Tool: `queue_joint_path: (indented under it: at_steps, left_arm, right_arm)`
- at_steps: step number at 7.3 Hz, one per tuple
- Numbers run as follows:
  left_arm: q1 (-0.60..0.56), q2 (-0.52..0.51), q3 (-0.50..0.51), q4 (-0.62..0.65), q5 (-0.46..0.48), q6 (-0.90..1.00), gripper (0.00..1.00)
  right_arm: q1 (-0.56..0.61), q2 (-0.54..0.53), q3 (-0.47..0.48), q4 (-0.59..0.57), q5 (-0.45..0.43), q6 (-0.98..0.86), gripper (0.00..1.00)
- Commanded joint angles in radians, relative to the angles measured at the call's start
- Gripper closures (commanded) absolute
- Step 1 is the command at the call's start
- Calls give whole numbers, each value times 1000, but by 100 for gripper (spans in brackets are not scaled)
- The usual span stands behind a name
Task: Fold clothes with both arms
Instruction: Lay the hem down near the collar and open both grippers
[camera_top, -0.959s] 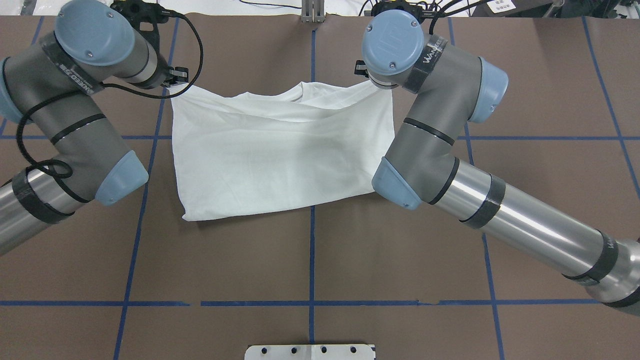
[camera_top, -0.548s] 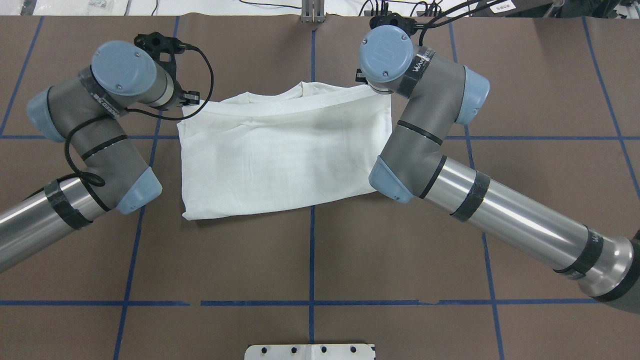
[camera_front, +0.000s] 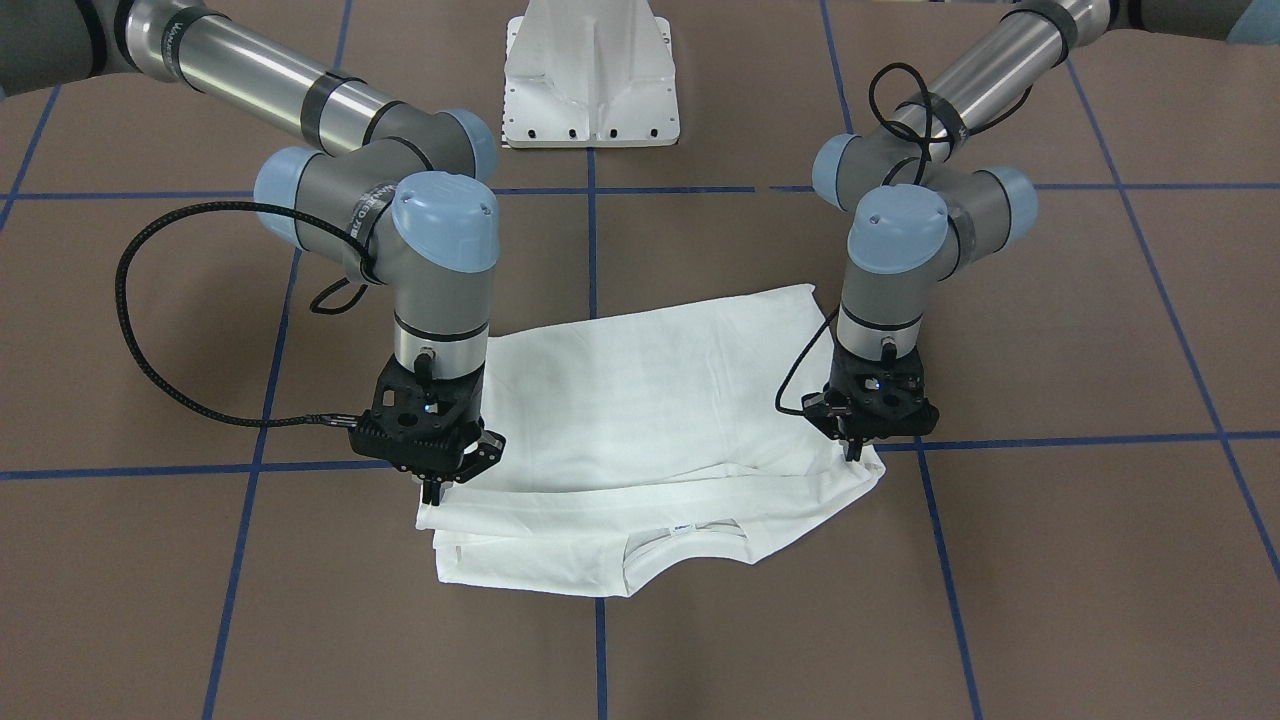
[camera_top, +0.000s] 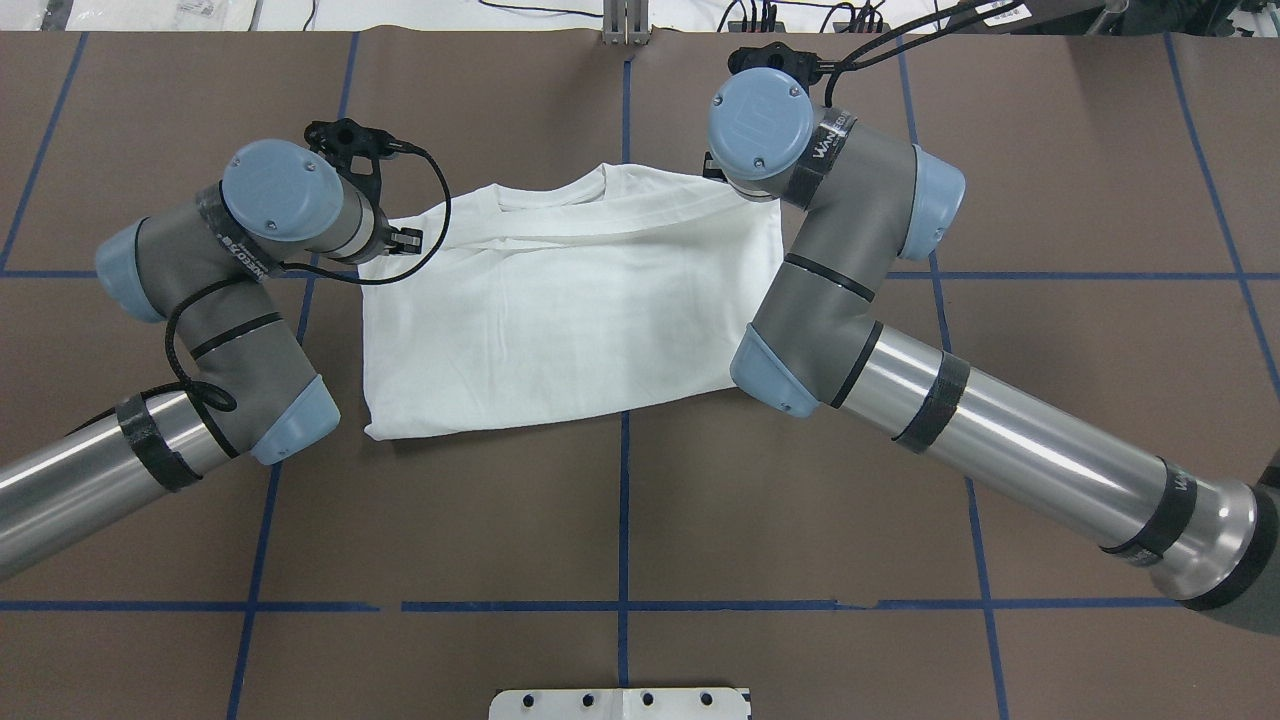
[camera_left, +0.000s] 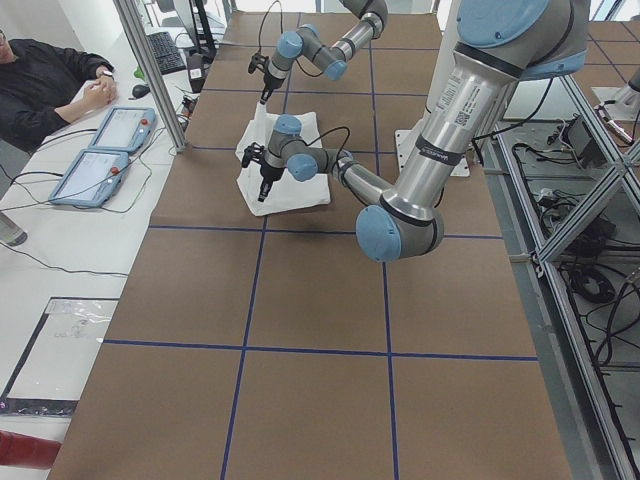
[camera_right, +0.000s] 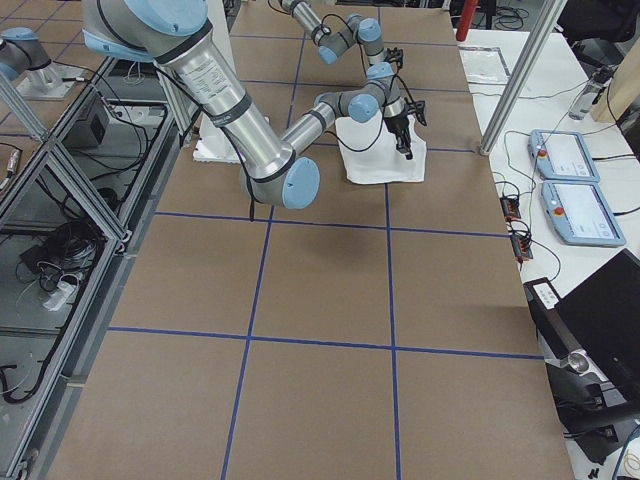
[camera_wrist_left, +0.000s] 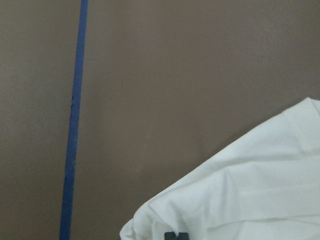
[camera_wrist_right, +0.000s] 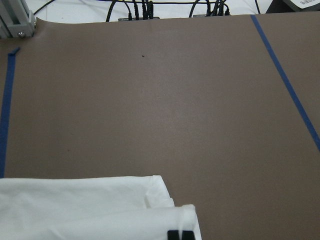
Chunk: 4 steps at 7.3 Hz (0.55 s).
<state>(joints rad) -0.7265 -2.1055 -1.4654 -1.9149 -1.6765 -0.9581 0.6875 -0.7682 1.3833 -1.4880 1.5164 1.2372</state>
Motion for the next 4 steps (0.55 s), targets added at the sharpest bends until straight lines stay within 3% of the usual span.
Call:
queue_joint_path:
  at_steps: [1, 3, 4]
  left_arm:
    - [-1, 2, -12, -1, 0, 36, 1]
    - [-2, 66, -157, -3, -19, 42, 0]
    - [5, 131, -241, -6, -78, 24, 0]
  right_arm:
    - [-12, -2, 0, 0, -7, -10, 0]
    - [-9, 0, 13, 3, 1, -73, 0]
    - [-11, -3, 14, 11, -1, -73, 0]
